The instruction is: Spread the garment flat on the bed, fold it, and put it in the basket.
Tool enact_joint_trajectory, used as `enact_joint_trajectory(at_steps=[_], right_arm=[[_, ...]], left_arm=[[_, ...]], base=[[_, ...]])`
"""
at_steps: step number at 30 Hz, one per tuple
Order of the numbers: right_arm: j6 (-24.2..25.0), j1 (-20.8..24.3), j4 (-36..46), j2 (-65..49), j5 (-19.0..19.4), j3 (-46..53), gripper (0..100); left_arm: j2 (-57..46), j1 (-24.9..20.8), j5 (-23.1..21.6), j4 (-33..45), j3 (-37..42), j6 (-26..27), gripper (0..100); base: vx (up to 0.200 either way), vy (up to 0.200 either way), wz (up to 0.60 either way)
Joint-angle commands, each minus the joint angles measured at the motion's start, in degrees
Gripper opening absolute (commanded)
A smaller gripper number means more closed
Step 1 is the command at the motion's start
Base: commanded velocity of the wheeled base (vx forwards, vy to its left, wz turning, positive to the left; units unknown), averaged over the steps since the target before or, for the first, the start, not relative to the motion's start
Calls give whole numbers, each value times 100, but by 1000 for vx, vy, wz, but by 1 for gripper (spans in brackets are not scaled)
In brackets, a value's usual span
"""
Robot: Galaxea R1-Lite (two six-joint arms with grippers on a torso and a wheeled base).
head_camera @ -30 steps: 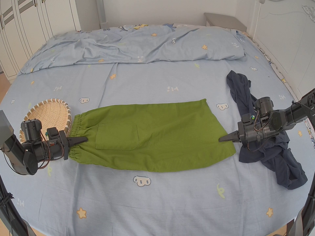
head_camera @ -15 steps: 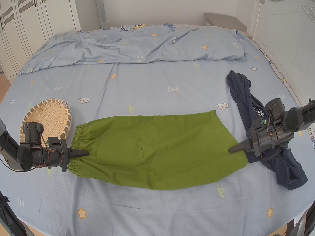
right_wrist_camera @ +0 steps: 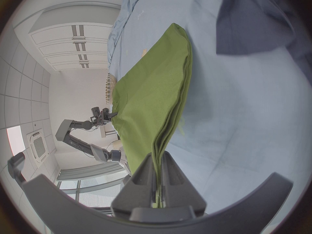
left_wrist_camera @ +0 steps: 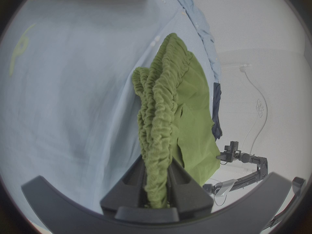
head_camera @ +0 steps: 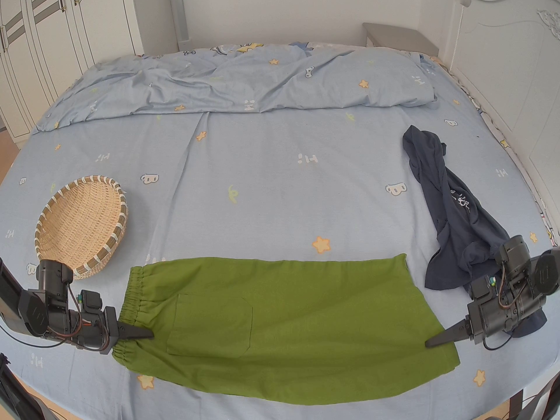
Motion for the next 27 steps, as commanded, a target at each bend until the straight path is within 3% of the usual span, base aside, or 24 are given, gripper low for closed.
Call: enact_joint_trajectory(at_steps=[1,13,14,21,23,27], right_arm=[[-77,8,-378,-339,-8,729,0],[-112,158,-1090,-128,-17,1186,0],[-104,158,-1108,-128,-17,1186,100],[-104,88,-1169,-128,-17,1230,100],[-104,17,-1284,-189,-26,1238,100],[-68,-167,-1292,-620,-132,1098,100]], left_arm=[[-132,224,103,54,527,359,0],[-44,321,111,19,562,570,0],[-53,329,111,19,571,614,0],[-141,470,612,107,615,975,0],[-404,479,1052,230,606,1036,0],[-1090,584,1272,652,474,1010,0]], base=[[0,0,0],[0,0,0],[0,0,0],[0,0,0],[0,0,0],[0,0,0]])
